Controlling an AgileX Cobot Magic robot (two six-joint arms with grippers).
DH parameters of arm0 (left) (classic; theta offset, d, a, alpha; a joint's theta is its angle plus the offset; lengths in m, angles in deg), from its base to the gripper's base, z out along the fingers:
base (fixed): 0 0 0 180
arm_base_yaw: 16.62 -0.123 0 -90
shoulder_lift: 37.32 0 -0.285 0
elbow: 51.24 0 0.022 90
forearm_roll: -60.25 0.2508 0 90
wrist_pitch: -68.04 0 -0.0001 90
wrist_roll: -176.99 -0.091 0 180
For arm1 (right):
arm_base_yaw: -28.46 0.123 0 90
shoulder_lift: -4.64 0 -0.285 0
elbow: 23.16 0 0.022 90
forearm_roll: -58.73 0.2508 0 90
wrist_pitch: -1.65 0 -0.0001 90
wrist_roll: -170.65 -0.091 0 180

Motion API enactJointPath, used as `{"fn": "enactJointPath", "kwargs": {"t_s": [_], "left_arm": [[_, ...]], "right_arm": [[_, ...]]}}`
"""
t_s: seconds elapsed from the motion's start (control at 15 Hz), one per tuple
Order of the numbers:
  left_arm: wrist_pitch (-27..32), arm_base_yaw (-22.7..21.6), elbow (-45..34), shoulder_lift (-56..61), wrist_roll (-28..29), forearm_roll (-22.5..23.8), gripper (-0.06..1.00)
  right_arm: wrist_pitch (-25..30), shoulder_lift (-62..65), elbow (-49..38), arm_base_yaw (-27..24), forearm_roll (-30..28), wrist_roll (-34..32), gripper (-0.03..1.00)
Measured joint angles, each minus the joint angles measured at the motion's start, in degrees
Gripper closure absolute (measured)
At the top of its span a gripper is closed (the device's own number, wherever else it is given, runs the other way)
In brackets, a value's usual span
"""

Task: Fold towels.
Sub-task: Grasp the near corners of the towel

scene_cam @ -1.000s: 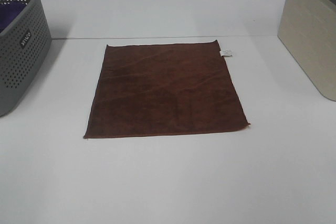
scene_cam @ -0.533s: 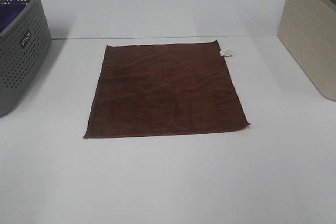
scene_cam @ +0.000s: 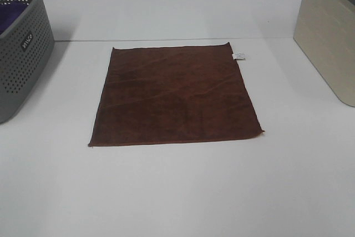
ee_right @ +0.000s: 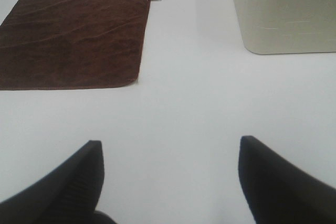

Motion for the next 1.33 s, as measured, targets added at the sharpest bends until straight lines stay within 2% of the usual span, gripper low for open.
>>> {"fn": "enactJointPath", "kwargs": {"t_s": [1.33], "left_arm": [[0.0, 0.0, 0.0, 0.0, 0.0, 0.0, 0.28]], "right_arm": [[0.0, 0.0, 0.0, 0.0, 0.1, 0.0, 0.28]]}}
